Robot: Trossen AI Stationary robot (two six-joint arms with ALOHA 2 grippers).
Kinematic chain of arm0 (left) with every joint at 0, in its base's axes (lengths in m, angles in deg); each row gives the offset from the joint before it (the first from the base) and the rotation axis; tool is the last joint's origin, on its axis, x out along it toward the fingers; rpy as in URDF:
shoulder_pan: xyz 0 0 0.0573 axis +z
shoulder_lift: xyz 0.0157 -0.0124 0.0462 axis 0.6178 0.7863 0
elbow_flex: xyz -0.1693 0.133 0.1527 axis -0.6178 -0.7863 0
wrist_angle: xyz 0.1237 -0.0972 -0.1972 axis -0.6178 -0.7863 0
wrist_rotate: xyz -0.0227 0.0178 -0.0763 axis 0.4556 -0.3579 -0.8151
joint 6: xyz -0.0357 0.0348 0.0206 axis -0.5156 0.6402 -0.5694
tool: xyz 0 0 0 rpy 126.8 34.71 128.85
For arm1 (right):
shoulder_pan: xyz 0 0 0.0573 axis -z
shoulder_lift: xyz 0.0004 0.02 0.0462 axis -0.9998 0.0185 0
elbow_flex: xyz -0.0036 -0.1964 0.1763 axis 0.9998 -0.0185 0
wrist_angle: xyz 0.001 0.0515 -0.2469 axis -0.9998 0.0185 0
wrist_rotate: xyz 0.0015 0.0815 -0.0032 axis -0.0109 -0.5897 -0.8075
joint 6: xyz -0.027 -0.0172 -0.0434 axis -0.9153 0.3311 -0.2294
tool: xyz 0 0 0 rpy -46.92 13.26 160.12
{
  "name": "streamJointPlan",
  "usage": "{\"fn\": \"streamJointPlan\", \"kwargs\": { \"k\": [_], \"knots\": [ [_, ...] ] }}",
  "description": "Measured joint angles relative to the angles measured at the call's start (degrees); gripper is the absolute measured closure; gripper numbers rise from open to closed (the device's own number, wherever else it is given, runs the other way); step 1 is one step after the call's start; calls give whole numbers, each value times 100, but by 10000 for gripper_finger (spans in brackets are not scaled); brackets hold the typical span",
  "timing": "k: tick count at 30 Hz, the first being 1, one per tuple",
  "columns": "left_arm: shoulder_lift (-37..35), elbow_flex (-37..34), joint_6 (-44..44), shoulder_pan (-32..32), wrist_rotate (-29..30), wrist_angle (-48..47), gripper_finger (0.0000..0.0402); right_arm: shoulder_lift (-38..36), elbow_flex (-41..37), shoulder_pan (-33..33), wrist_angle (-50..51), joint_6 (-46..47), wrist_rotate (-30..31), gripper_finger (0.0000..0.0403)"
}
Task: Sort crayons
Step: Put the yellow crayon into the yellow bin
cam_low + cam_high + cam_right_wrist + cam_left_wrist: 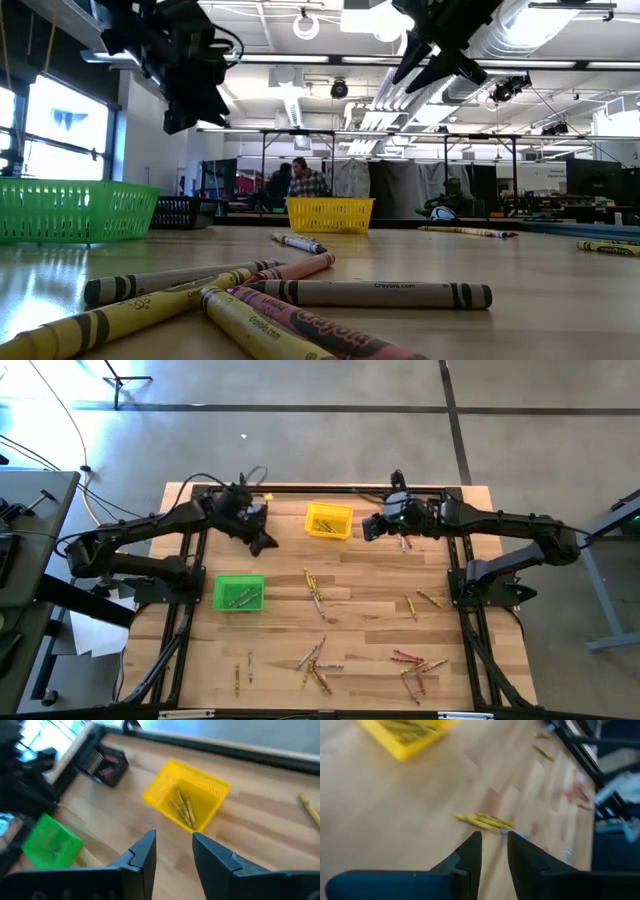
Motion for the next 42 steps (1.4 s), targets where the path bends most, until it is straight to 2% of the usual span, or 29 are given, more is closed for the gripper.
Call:
{"fn": "streamJointPlan", "kwargs": {
  "k": [6, 9, 13, 16, 20, 23, 26, 31, 34, 42],
  "knots": [
    [-22, 0, -709, -914, 162, 127, 342, 216, 0, -398, 906, 535, -25, 290],
    [-76, -2, -1080, -1377, 225, 183, 347, 225, 0, -777, 2082, 1135, -248, 290],
    [-195, -4, -1499, -1997, 696, 311, 352, 227, 0, -1524, 3891, 2102, -612, 290],
    [-281, -6, -1755, -2407, 1101, 427, 353, 227, 0, -2141, 4483, 2732, -966, 290],
    [-379, -7, -2017, -2789, 1620, 596, 353, 225, -244, -2778, 3914, 3153, -1121, 290],
    [-392, -7, -2195, -2964, 1934, 771, 353, 227, -688, -2965, 3387, 3323, -1197, 290],
    [-426, -7, -2231, -3093, 2094, 951, 353, 227, -1234, -2963, 3042, 3415, -1373, 290],
    [-424, -7, -2372, -3241, 2177, 1168, 353, 227, -2091, -2896, 1783, 3456, -2096, 290],
    [-424, -7, -2477, -3310, 2212, 1184, 353, 227, -2390, -2896, 1161, 3515, -2118, 290],
    [-424, -7, -2515, -3372, 2341, 1186, 353, 227, -2975, -2856, 889, 3683, -2035, 290]
  ]
}}
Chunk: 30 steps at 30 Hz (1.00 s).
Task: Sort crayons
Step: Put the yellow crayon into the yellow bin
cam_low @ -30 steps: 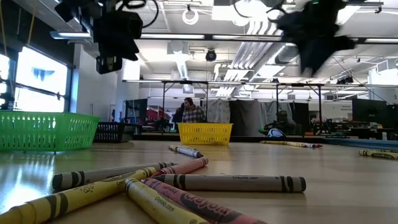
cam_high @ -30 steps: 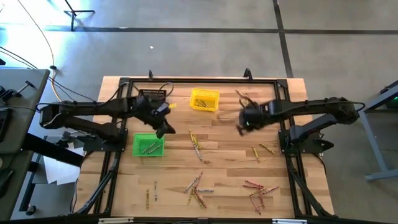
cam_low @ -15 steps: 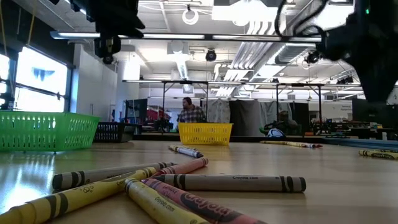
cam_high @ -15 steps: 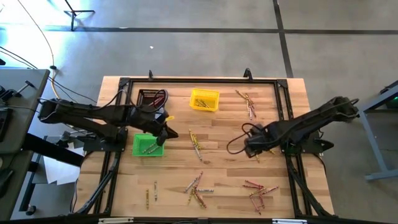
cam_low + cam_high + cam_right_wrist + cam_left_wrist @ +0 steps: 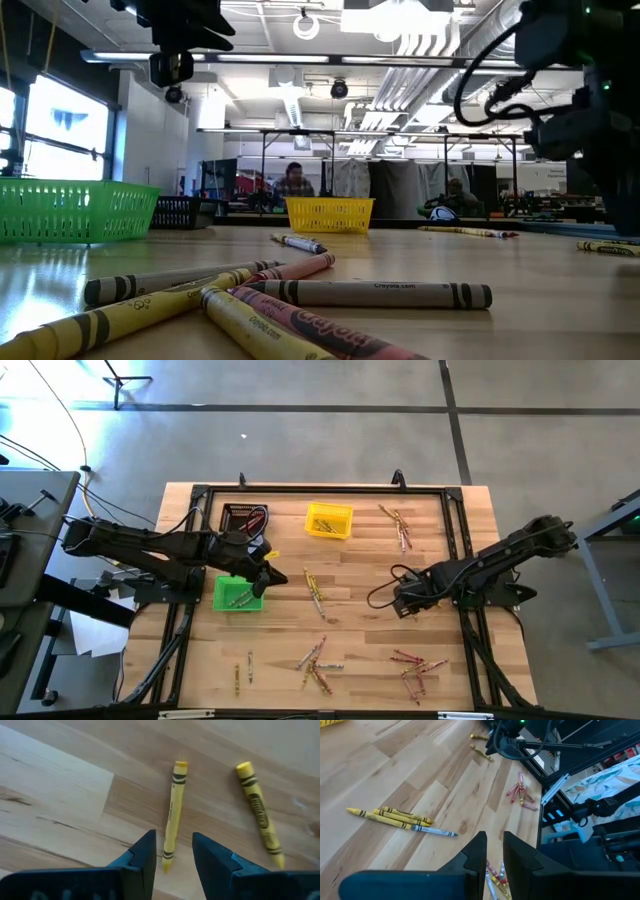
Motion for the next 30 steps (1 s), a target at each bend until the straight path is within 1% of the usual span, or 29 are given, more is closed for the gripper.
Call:
{"fn": "streamJointPlan", "kwargs": {
  "k": [6, 10, 14, 18, 20, 22, 24, 27, 30],
  "knots": [
    [0, 0, 7, 0, 69, -2, 353, -25, -500, 1, -686, 217, -259, 290],
    [0, 0, 103, 7, 103, -2, 353, -33, -641, 2, -744, 412, -209, 294],
    [0, 0, 107, 11, 225, -9, 353, -33, -662, 0, -706, 472, -192, 326],
    [0, 0, 110, 50, 369, -10, 353, -24, -672, 12, -851, 469, -250, 385],
    [0, 0, 145, 124, 391, -11, 353, -35, -674, 44, -883, 461, -296, 392],
    [-25, 0, 257, 248, 400, -13, 353, -29, -577, 106, -855, 453, -315, 383],
    [-62, 0, 388, 391, 402, 2, 353, -19, -429, 187, -766, 281, -308, 382],
    [-139, 0, 547, 623, 399, -3, 353, -44, -139, 392, -968, -100, -22, 394],
    [-226, 0, 738, 869, 400, 4, 353, -39, 111, 738, -959, -601, 197, 394]
  ]
}}
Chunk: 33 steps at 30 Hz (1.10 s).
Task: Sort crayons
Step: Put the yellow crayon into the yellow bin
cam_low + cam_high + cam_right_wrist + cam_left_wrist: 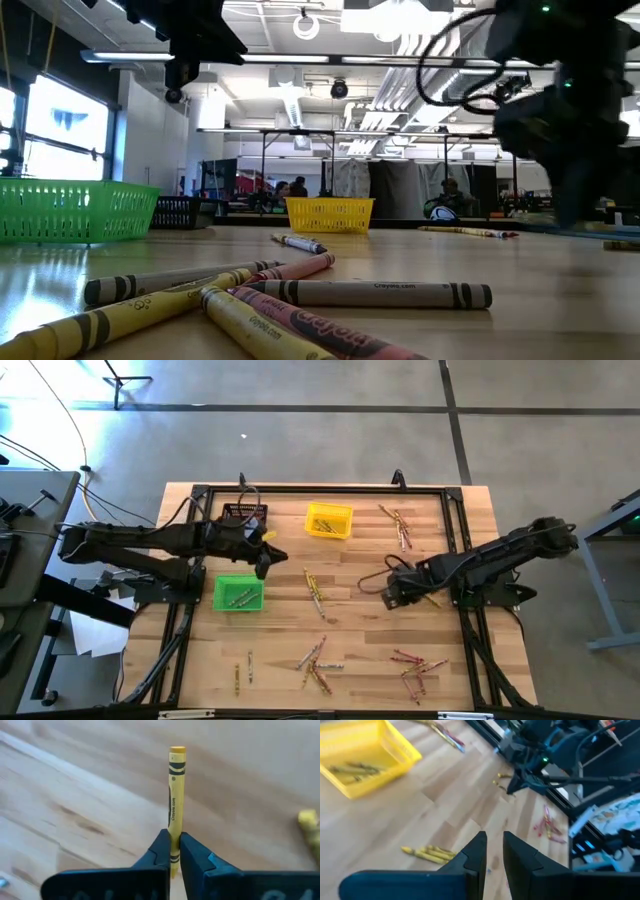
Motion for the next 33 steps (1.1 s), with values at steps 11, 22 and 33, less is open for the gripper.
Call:
{"fn": "streamJointPlan", "kwargs": {
  "k": [11, 22, 33],
  "knots": [
    [-156, 0, 870, 1016, 0, -2, 353, 184, 843, 2332, -1411, -2360, 757, 397],
    [-156, 0, 1283, 1744, -217, 97, 353, 2466, 3039, 3741, -1742, -4430, 143, 388],
    [-331, 0, 1960, 2625, -214, 29, 353, 3732, 4664, 3799, -1127, -5889, -117, 387]
  ]
}}
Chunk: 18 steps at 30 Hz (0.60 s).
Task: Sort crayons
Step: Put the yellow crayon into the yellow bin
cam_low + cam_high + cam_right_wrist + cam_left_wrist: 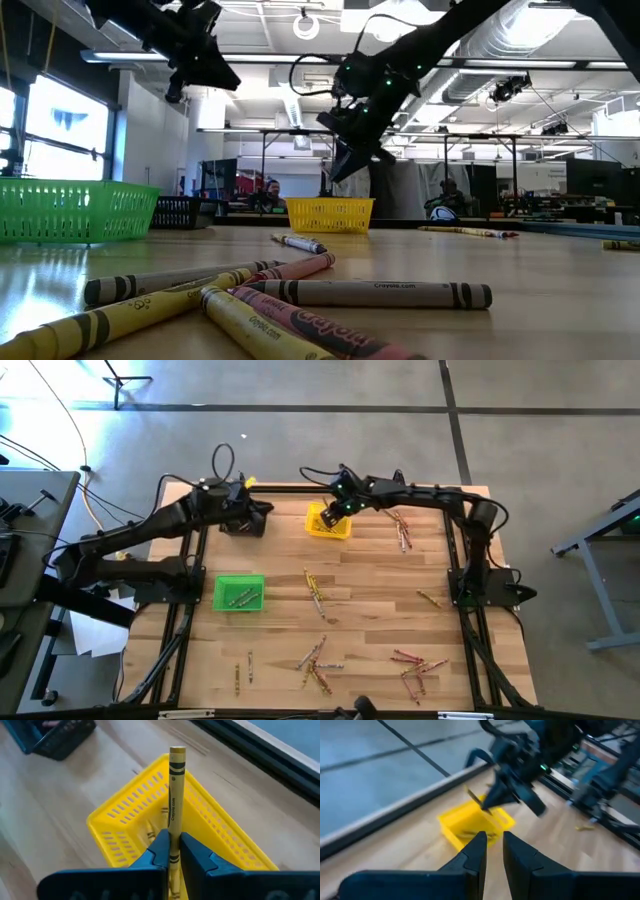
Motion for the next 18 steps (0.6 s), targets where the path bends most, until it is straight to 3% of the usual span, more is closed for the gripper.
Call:
{"fn": "streamJointPlan", "kwargs": {
  "k": [9, 18],
  "knots": [
    [-40, 0, 930, 878, -4, 455, 353, 235, 38, -2, 109, -105, -159, 382],
    [-40, 0, 1410, 1467, -3, 1329, 353, 224, 38, -2, 114, 482, -163, 315]
  ]
}}
